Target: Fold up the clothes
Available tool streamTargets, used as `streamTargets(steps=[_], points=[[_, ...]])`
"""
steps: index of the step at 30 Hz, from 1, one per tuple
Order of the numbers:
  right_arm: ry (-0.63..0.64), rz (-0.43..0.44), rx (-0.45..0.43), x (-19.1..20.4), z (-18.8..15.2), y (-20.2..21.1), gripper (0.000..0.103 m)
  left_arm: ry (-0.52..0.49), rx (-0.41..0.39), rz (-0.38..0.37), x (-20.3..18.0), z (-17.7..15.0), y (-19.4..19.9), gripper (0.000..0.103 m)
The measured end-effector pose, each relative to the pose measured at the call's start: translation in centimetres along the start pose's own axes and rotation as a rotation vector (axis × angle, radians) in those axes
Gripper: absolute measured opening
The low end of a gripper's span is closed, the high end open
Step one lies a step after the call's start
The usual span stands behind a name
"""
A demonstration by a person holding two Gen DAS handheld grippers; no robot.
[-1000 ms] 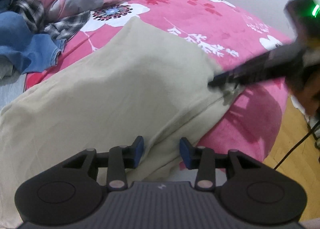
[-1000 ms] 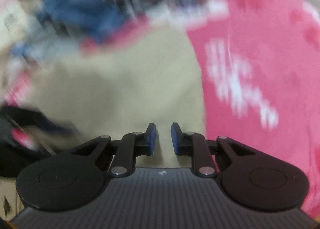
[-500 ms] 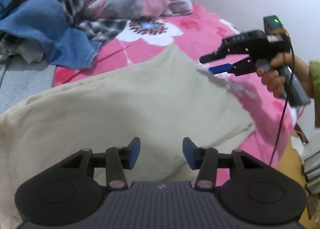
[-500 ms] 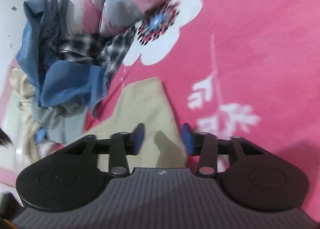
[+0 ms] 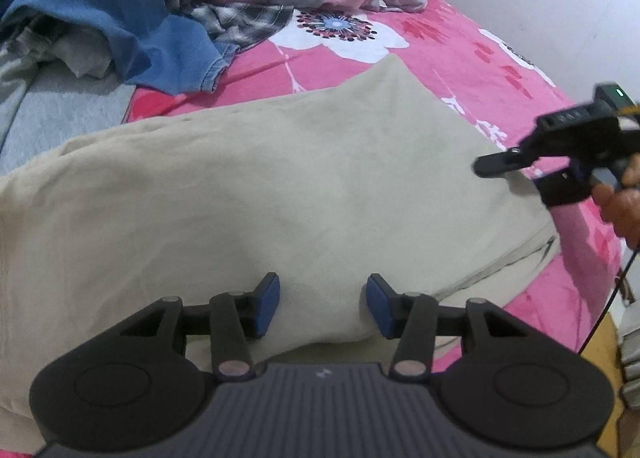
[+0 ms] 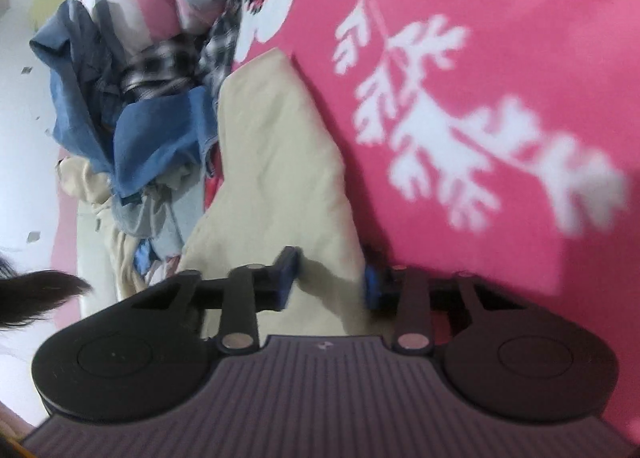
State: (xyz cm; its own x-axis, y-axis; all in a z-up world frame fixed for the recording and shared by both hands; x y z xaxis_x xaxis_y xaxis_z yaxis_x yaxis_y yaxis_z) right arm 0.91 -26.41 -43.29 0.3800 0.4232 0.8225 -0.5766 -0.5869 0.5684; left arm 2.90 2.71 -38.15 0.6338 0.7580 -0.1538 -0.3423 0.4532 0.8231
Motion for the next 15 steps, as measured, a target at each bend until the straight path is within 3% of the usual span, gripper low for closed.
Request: streamTargets(steps=[2, 4, 9, 15], points=[[0.016, 0.009, 0.013, 0.6, 0.0, 0.1, 0.011, 0.017, -0.007, 0.017, -0.1, -0.1, 0.1, 0.050], [0.033, 0.018, 0.026, 1.3, 0.0, 0.2, 0.006, 0.032, -0.010, 0.033, -0.1, -0.1, 0.1, 0.050], [0.074, 0.040, 0.058, 2.9, 0.1, 0.4, 0.006, 0.015, -0.040, 0.103, -0.8, 0.6, 1.5, 0.049], [0.111, 0.056, 0.097, 4.2, 0.2, 0.4, 0.006, -0.081, -0.010, 0.113, -2.4, -1.3, 0.4, 0.051]])
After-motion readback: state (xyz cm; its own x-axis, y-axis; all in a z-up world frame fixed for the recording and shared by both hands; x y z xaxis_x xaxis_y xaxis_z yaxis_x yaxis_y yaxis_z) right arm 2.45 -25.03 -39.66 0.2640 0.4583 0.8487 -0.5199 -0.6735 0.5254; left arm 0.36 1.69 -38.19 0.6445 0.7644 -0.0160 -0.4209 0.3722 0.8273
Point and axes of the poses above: each gripper's, at about its wrist camera, not at the fingertips, and y roughly against the way its jaws point, x to its left, z to its top, the point moved 7 cm from there along -y, roughly the way its jaws point, and after that the axes turned 1 degree about -x, right-handed, at the moved point
